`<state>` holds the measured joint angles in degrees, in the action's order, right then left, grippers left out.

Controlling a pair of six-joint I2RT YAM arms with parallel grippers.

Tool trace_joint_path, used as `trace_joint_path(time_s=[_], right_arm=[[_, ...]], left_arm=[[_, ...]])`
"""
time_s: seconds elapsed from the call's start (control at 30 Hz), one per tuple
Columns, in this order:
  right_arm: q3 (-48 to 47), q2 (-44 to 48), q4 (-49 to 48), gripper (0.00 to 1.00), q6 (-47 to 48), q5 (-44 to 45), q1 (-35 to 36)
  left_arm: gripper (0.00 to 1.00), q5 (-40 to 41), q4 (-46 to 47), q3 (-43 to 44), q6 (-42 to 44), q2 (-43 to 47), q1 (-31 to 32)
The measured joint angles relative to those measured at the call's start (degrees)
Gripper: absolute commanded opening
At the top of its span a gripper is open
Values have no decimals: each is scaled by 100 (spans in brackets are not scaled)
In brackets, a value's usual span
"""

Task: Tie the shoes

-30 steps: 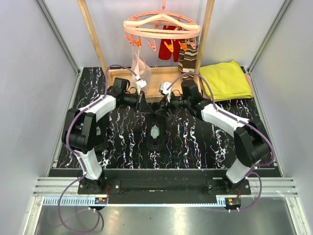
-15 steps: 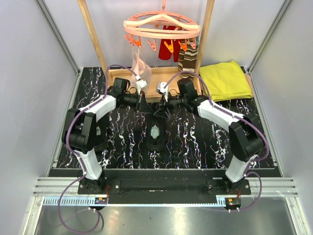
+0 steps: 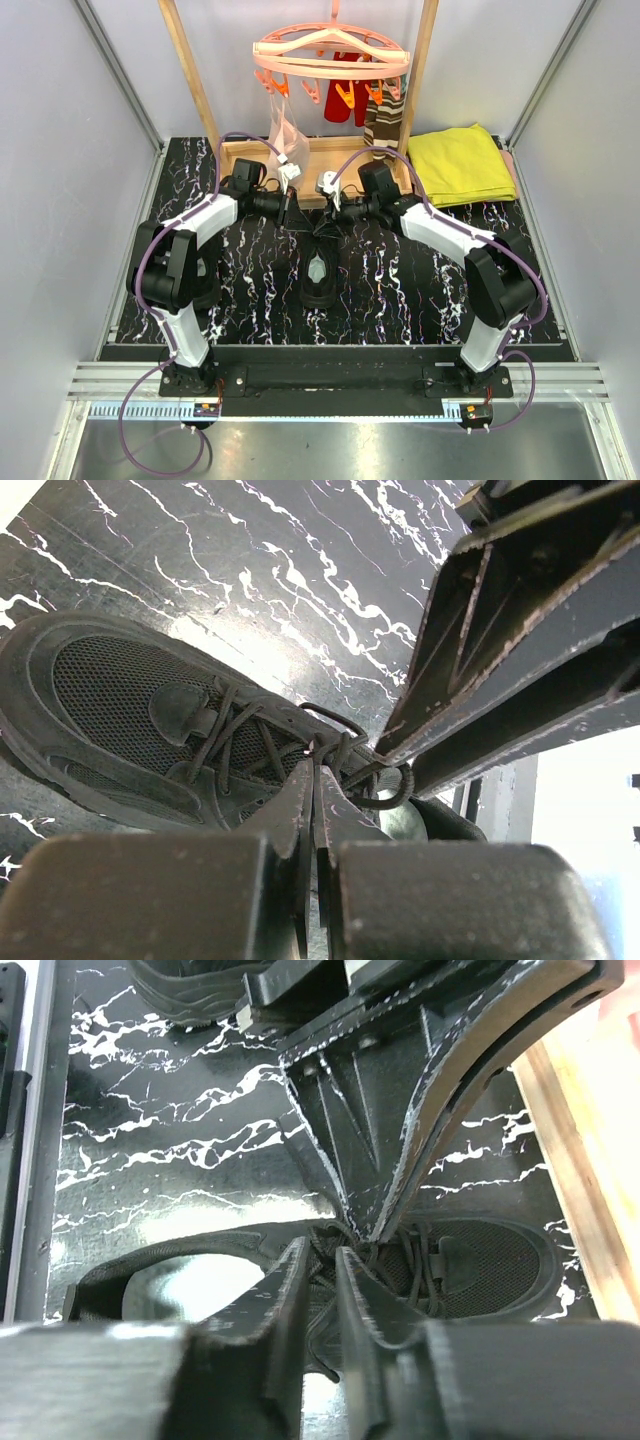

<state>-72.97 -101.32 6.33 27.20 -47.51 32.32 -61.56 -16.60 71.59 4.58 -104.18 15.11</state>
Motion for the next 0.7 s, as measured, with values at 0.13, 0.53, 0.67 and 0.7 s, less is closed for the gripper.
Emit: trace_joint_path(time_s=[0.13,0.53,0.67,0.7], right_arm=[[2,0,122,0,153,4,0],[457,422,503,0,387,70,0],[625,647,590,0,404,138,0],[660,682,601,0,404,142,0]], left_arm=[[0,13,-4,-9,2,17,0],[0,256,-101,-219,170,595,-2],[0,426,-129,-404,251,791,-37],[0,474,-129,-422,267,807,-48]])
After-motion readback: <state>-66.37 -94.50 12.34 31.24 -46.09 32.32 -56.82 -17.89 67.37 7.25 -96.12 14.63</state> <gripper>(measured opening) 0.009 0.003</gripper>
